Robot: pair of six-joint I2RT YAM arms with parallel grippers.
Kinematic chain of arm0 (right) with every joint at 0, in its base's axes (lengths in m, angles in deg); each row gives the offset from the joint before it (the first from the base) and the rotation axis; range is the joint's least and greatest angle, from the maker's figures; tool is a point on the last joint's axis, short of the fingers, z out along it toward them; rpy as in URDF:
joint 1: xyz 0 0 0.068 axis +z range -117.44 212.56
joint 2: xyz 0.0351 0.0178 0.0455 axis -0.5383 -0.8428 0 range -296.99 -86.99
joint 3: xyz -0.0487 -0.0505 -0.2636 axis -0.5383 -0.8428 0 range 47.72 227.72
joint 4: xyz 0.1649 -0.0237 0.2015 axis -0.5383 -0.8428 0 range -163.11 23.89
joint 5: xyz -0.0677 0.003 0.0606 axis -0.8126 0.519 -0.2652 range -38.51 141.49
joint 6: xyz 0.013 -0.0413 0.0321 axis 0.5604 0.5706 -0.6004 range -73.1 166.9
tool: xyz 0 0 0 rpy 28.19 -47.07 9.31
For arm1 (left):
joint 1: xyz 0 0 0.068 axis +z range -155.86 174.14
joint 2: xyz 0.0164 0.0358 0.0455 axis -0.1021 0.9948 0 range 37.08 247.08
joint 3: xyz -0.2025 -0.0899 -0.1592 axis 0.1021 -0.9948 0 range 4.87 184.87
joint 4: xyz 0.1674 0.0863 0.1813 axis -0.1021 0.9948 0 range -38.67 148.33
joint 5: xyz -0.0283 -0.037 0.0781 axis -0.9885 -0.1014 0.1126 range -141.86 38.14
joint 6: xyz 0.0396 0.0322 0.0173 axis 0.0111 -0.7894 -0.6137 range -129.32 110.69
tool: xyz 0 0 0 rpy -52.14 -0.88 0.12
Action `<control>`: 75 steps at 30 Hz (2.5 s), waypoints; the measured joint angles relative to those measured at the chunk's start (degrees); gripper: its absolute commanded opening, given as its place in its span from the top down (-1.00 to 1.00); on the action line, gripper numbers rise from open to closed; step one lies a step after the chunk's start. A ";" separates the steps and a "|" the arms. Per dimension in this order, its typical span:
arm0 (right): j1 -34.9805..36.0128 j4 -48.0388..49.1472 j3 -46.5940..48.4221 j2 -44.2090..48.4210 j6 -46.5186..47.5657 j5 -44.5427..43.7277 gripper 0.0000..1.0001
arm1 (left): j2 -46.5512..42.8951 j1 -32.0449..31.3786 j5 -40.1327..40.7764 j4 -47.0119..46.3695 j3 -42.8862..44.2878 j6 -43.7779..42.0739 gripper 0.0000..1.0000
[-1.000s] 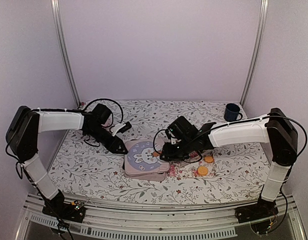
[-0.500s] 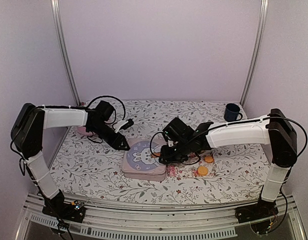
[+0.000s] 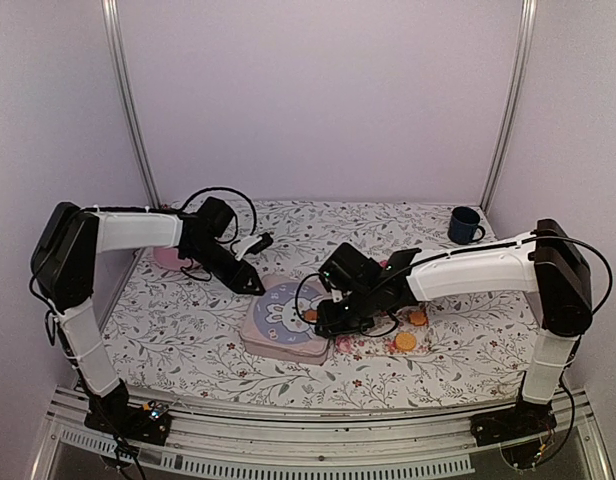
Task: Pack the cookies
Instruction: Adjust the box lid on the packing box, then press the box lid onto the packing box.
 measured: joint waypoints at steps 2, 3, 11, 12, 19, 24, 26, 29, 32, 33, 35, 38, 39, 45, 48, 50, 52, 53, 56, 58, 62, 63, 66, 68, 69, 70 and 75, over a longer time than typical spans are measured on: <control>-0.04 -0.55 0.35 -0.04 0.63 0.02 0.04 | 0.31 -0.02 0.00 0.17 0.68 0.00 0.29; -0.15 -0.76 0.44 -0.07 1.11 0.09 0.04 | 0.39 -0.04 -0.02 0.22 0.98 -0.02 0.29; -4.48 -1.40 1.99 -1.22 5.01 3.54 0.03 | 0.44 -0.22 -0.04 0.33 2.47 -0.22 0.29; -5.27 -1.38 2.47 -1.60 5.49 3.78 0.03 | 0.44 -0.22 -0.04 0.31 2.47 -0.26 0.28; -8.35 -1.62 5.68 -4.07 8.52 5.73 0.10 | 0.44 -0.02 -0.20 0.28 2.47 -0.52 0.20; -9.07 -2.27 7.41 -5.18 9.70 6.12 0.17 | 0.37 1.09 -3.37 0.55 2.47 -0.52 0.18; -9.53 -2.29 8.07 -5.68 10.01 6.40 0.18 | 0.33 1.14 -4.42 0.59 2.47 -0.72 0.18; -10.05 -2.36 8.90 -6.32 10.54 6.67 0.20 | 0.28 1.14 -4.96 0.68 2.47 -1.22 0.20; -10.69 -2.56 9.97 -7.06 11.28 6.73 0.20 | 0.28 1.14 -5.27 1.14 2.40 -1.99 0.20; -10.93 -2.60 10.34 -7.30 11.58 6.67 0.21 | 0.28 1.14 -5.40 1.33 2.38 -2.21 0.19; -11.39 -2.60 10.97 -7.80 11.93 6.62 0.21 | 0.15 1.20 -5.44 1.55 2.23 -2.82 0.14; -12.04 -2.43 11.58 -8.24 12.52 6.49 0.20 | -0.70 1.33 -5.51 2.12 1.70 -3.91 -0.16; -12.20 -2.32 11.80 -8.41 12.72 6.49 0.19 | -1.09 1.36 -5.55 2.45 1.62 -4.28 -0.29; -13.03 -2.12 13.25 -9.44 14.05 6.16 0.13 | -3.15 1.53 -7.67 3.26 0.70 -7.45 -0.62; -13.53 -2.01 13.99 -10.01 14.45 6.25 0.12 | -3.26 1.57 -8.52 3.34 0.70 -8.72 -0.66; -14.01 -1.81 14.62 -10.60 14.69 6.51 0.12 | -3.17 1.68 -8.41 3.26 0.70 -9.49 -0.68; -14.47 -1.53 15.28 -11.23 15.08 6.80 0.12 | -2.49 1.88 -8.35 3.06 1.01 -10.03 -0.75; -14.69 -1.55 15.58 -11.58 15.41 6.99 0.12 | -1.90 2.01 -8.33 3.02 1.36 -10.38 -0.82; -15.32 -1.20 15.76 -12.37 15.89 8.04 0.12 | 0.63 2.91 -8.96 2.23 3.19 -12.15 -0.98; -15.67 -1.11 15.78 -12.44 16.24 8.35 0.12 | 1.49 3.43 -9.22 1.66 3.91 -13.44 -0.98; -16.79 -0.98 16.02 -12.72 17.14 9.60 0.12 | 3.61 3.85 -10.29 0.83 5.27 -15.13 -0.89; -17.00 -1.01 16.02 -12.76 17.25 9.99 0.12 | 4.24 3.82 -10.60 0.81 5.81 -15.39 -0.83; -17.11 -0.98 16.17 -12.90 17.68 10.64 0.09 | 6.43 3.82 -11.17 0.85 7.50 -16.20 -0.67; -17.11 -1.01 16.22 -12.92 17.94 10.67 0.05 | 7.89 3.82 -10.78 0.79 8.02 -16.44 -0.57; -17.14 -1.01 16.22 -12.92 18.16 10.64 0.02 | 8.72 3.85 -10.29 0.79 8.07 -16.44 -0.51; -17.18 -1.01 16.22 -12.90 18.18 10.67 -0.02 | 9.33 3.87 -9.88 0.96 8.07 -16.11 -0.44; -17.40 -0.98 16.11 -12.85 18.69 10.67 -0.15 | 10.14 4.20 -9.60 -0.74 7.41 -13.97 -0.11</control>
